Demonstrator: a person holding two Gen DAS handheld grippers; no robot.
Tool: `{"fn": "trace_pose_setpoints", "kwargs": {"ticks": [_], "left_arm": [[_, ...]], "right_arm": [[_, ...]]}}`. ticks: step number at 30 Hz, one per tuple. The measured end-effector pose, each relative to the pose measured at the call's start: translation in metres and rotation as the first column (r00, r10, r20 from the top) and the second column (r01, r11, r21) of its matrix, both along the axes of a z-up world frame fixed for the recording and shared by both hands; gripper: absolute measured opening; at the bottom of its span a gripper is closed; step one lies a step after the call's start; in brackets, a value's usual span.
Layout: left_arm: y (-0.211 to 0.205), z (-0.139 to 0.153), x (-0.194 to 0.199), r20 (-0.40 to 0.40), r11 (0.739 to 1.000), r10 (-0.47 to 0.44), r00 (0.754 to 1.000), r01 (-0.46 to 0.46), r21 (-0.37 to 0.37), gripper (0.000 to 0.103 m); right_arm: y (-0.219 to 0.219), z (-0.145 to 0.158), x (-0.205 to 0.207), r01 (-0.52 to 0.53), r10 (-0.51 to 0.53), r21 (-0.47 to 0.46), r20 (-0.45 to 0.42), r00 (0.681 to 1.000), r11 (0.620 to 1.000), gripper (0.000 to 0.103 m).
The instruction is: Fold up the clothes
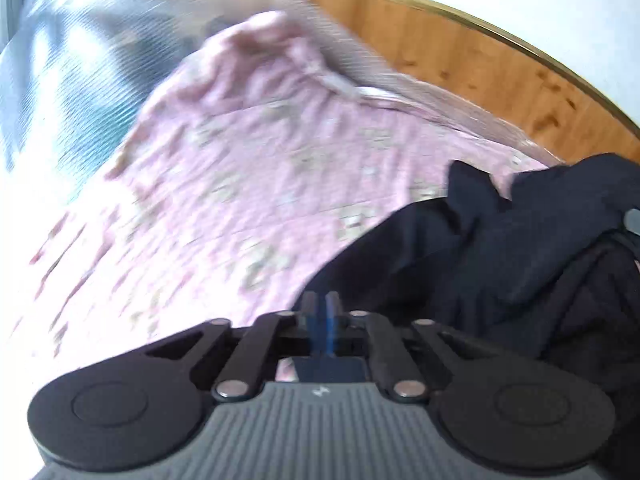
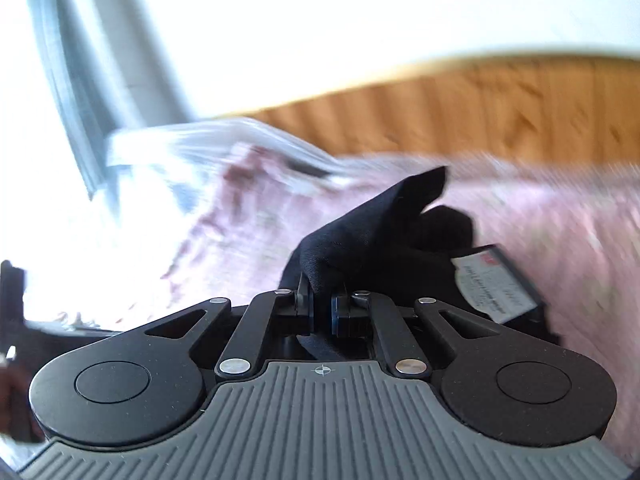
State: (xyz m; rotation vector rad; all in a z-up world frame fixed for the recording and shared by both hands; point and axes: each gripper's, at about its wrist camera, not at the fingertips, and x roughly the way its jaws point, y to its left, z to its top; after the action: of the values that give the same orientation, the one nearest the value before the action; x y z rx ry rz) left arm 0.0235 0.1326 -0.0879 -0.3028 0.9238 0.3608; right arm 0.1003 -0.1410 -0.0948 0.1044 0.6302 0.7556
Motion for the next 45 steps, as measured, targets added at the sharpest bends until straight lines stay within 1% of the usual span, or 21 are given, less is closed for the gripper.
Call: {"fn": "trace_pose_setpoints", "kwargs": {"ticks": [2,4,8,11,13,19,20,21,23,26,28,31,33,34,35,36,37,38,40,43,45], "left_arm": [[0.019,0.012,-0.022,0.012,1.000,0.021,1.000,-0.021,-0.014,0.050],[0.026,0.029,-0.020,0.051,0.999,-0.020,0.999,0.021,-0.024,0.071],[-0.013,0.021,0.016,0.099,0.973,-0.216,0.971,0.222,-0.056,0.100],[-0.060,-0.011,0.044,0.051,0.937,-0.350,0.935,0.351,-0.003,0.099],[-0.071,-0.012,0.055,0.030,0.927,-0.373,0.927,0.374,-0.019,0.098],[-0.106,-0.017,0.088,-0.032,0.896,-0.441,0.897,0.438,-0.067,0.092],[-0.112,-0.018,0.094,-0.042,0.891,-0.452,0.891,0.448,-0.076,0.088],[-0.118,-0.019,0.099,-0.052,0.885,-0.463,0.885,0.459,-0.084,0.089],[-0.130,-0.020,0.110,-0.071,0.872,-0.486,0.871,0.478,-0.102,0.103],[-0.147,-0.023,0.127,-0.099,0.853,-0.519,0.849,0.506,-0.129,0.103],[-0.179,-0.038,0.140,-0.218,0.847,-0.531,0.819,0.518,-0.119,0.103],[-0.236,-0.073,0.149,-0.373,0.814,-0.519,0.769,0.577,0.058,0.103],[-0.263,-0.099,0.146,-0.428,0.765,-0.509,0.747,0.621,0.174,0.103],[-0.271,-0.111,0.144,-0.449,0.731,-0.495,0.744,0.636,0.246,0.090],[-0.271,-0.118,0.144,-0.452,0.725,-0.483,0.750,0.632,0.276,0.058],[-0.263,-0.116,0.147,-0.430,0.756,-0.473,0.769,0.605,0.250,0.040],[-0.252,-0.108,0.151,-0.397,0.798,-0.459,0.795,0.565,0.211,0.007],[-0.238,-0.087,0.159,-0.334,0.840,-0.448,0.829,0.518,0.160,0.008],[-0.220,-0.021,0.181,-0.159,0.860,-0.471,0.868,0.492,0.136,0.007],[-0.203,0.113,0.210,0.152,0.846,-0.534,0.832,0.528,0.078,0.007],[-0.192,0.200,0.221,0.344,0.836,-0.527,0.777,0.547,0.043,0.007]], "right_arm": [[0.037,0.009,-0.034,-0.084,0.088,-0.062,0.073,0.993,0.995,0.005],[0.074,-0.012,-0.067,-0.154,0.169,-0.176,0.076,0.983,0.972,0.005],[0.112,-0.059,-0.117,-0.219,0.237,-0.310,0.019,0.971,0.925,0.008],[0.118,-0.086,-0.143,-0.226,0.237,-0.367,-0.017,0.971,0.902,0.036],[0.083,-0.080,-0.140,-0.121,0.124,-0.361,-0.014,0.992,0.925,0.060],[-0.021,-0.059,-0.134,0.201,-0.217,-0.341,-0.007,0.976,0.918,0.084],[-0.041,-0.056,-0.132,0.262,-0.283,-0.335,-0.014,0.959,0.905,0.085],[-0.075,-0.058,-0.124,0.367,-0.405,-0.319,-0.059,0.912,0.874,0.085],[-0.131,-0.068,-0.108,0.525,-0.580,-0.278,-0.171,0.797,0.804,0.085],[-0.200,-0.086,-0.086,0.696,-0.722,-0.224,-0.360,0.591,0.682,0.085],[-0.218,-0.094,-0.072,0.751,-0.743,-0.206,-0.447,0.498,0.628,0.085],[-0.210,-0.105,-0.043,0.770,-0.742,-0.202,-0.495,0.452,0.605,0.088],[-0.190,-0.114,-0.026,0.738,-0.719,-0.203,-0.490,0.492,0.644,0.091],[-0.179,-0.121,-0.018,0.715,-0.714,-0.229,-0.487,0.503,0.660,0.088],[-0.168,-0.128,-0.011,0.691,-0.707,-0.253,-0.483,0.517,0.677,0.074],[-0.160,-0.133,-0.007,0.661,-0.700,-0.276,-0.459,0.547,0.698,0.044],[-0.156,-0.131,-0.006,0.646,-0.717,-0.320,-0.395,0.574,0.693,0.002],[-0.164,-0.127,-0.008,0.656,-0.715,-0.300,-0.403,0.571,0.692,0.000],[-0.188,-0.110,-0.011,0.695,-0.735,-0.268,-0.382,0.560,0.668,0.000],[-0.236,-0.048,-0.007,0.797,-0.820,-0.210,-0.242,0.519,0.566,0.000],[-0.270,0.011,-0.010,0.867,-0.873,-0.122,-0.131,0.469,0.484,0.000]]}}
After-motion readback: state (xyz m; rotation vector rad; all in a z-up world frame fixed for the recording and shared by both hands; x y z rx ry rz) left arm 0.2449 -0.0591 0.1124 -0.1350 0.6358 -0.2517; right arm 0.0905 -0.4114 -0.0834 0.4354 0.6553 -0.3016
